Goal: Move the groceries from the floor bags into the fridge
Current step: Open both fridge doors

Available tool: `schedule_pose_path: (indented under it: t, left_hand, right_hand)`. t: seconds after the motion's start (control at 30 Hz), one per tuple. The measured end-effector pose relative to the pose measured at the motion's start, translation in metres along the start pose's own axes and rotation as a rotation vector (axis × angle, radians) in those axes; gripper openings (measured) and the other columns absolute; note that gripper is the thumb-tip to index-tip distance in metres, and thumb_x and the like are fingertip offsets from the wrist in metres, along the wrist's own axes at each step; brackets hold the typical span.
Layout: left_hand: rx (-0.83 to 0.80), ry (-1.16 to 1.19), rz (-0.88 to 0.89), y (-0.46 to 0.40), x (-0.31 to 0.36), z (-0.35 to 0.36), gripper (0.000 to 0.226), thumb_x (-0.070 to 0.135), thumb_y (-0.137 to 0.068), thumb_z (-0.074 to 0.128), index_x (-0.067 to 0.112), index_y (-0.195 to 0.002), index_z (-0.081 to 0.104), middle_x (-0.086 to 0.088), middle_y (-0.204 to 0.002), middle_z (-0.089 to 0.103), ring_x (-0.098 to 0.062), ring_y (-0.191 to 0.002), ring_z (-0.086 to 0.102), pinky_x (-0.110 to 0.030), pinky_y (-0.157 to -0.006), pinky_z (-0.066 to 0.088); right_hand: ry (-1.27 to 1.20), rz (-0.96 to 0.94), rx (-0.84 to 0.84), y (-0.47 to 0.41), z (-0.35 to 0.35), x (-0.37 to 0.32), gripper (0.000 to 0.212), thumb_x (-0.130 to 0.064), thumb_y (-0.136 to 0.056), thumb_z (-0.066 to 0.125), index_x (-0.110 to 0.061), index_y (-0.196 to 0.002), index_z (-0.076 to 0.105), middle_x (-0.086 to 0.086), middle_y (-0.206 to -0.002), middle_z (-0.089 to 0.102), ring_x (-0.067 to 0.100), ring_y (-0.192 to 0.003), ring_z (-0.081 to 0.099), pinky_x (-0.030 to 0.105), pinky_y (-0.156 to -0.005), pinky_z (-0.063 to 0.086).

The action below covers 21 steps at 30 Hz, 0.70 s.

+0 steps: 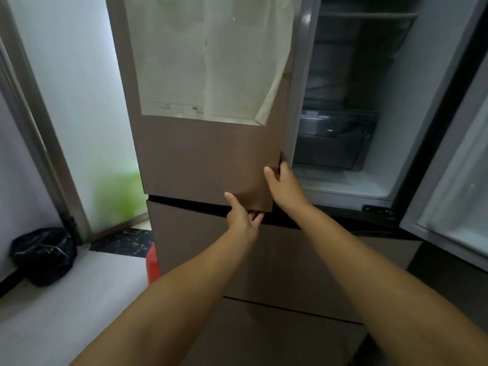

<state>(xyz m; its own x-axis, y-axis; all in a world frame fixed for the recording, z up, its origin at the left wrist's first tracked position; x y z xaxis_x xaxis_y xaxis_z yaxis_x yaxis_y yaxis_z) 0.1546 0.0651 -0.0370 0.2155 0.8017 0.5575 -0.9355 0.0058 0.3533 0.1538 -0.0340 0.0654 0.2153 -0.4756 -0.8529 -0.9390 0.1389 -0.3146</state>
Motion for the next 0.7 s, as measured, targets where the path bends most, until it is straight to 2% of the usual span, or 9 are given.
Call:
schedule_pose_path:
  t: [0.17,0.33,0.4,0.47,0.53,0.57,0.63,0.7]
  left_hand:
    - [-0.033,0.026,-0.006,0.01,0.001,0.002,0.066,0.056,-0.094,0.035,0.01,-0.14,0.038,-0.014,-0.141,0.048,-0.03,-0.129,0.048,-0.047,-0.107,0.04]
    - [0.008,-0.003,-0.003,0.021,0.0,-0.001,0.069,0.061,-0.093,0.032,0.01,-0.138,0.041,-0.013,-0.136,0.053,-0.031,-0.122,0.053,-0.046,-0.095,0.047]
    - [0.07,-0.028,0.043,0.027,0.005,-0.01,0.072,0.063,-0.092,0.031,0.009,-0.138,0.041,-0.013,-0.134,0.054,-0.032,-0.119,0.055,-0.044,-0.093,0.049]
    - [0.15,-0.087,0.102,0.036,0.013,-0.028,0.073,0.063,-0.092,0.03,0.009,-0.139,0.04,-0.012,-0.137,0.052,-0.032,-0.122,0.053,-0.042,-0.096,0.048]
    - [0.153,-0.099,0.115,0.048,0.023,-0.049,0.072,0.063,-0.091,0.033,0.012,-0.141,0.039,-0.011,-0.139,0.051,-0.031,-0.123,0.053,-0.044,-0.1,0.048]
    - [0.12,-0.085,0.108,0.053,0.029,-0.058,0.07,0.063,-0.091,0.036,0.014,-0.14,0.04,-0.011,-0.137,0.053,-0.031,-0.122,0.054,-0.046,-0.099,0.049]
    - [0.078,-0.029,0.104,0.061,0.046,-0.079,0.064,0.062,-0.088,0.044,0.02,-0.138,0.045,-0.009,-0.131,0.058,-0.028,-0.111,0.062,-0.046,-0.085,0.056]
    - [0.073,-0.074,0.147,0.068,0.068,-0.101,0.052,0.056,-0.088,0.052,0.026,-0.131,0.053,-0.005,-0.121,0.065,-0.02,-0.092,0.069,-0.037,-0.067,0.06]
  right_hand:
    - [0.051,-0.008,0.022,0.004,0.003,0.002,0.049,-0.035,-0.1,0.04,-0.012,-0.142,0.034,0.01,-0.141,0.046,0.025,-0.128,0.047,0.043,-0.106,0.041]
    - [0.094,-0.061,-0.014,0.021,0.0,-0.002,0.056,-0.033,-0.097,0.047,-0.018,-0.147,0.026,0.009,-0.147,0.04,0.025,-0.133,0.042,0.043,-0.11,0.037]
    - [0.145,-0.126,-0.031,0.036,-0.003,-0.008,0.068,-0.043,-0.092,0.053,-0.025,-0.15,0.02,0.008,-0.15,0.035,0.025,-0.136,0.038,0.042,-0.11,0.037]
    - [0.203,-0.195,-0.041,0.058,-0.005,-0.018,0.081,-0.052,-0.087,0.056,-0.033,-0.151,0.009,0.007,-0.155,0.021,0.025,-0.138,0.033,0.041,-0.11,0.037]
    - [0.267,-0.298,-0.02,0.087,-0.004,-0.028,0.08,-0.051,-0.09,0.052,-0.033,-0.152,0.005,0.01,-0.154,0.014,0.026,-0.137,0.032,0.038,-0.108,0.037]
    - [0.257,-0.371,-0.001,0.099,-0.005,-0.035,0.073,-0.048,-0.093,0.048,-0.031,-0.152,0.009,0.011,-0.151,0.016,0.027,-0.135,0.034,0.039,-0.109,0.038]
    - [0.165,-0.47,0.014,0.115,-0.008,-0.044,0.06,-0.041,-0.095,0.043,-0.026,-0.149,0.023,0.011,-0.148,0.024,0.025,-0.132,0.037,0.044,-0.108,0.04]
    - [0.087,-0.485,0.038,0.115,-0.012,-0.049,0.055,-0.032,-0.097,0.045,-0.021,-0.148,0.026,0.01,-0.149,0.027,0.024,-0.135,0.034,0.045,-0.111,0.035]
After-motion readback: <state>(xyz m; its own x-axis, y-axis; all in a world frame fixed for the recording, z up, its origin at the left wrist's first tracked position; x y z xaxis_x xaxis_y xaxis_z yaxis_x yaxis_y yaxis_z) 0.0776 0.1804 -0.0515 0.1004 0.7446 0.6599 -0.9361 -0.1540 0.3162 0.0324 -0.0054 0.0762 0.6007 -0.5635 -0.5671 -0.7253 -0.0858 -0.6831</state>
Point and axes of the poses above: each hand's wrist, its own y-axis away from the middle knuckle, its own z-axis out of the palm, x = y × z, the point moved 7 cm from there along -y, towards the middle knuckle
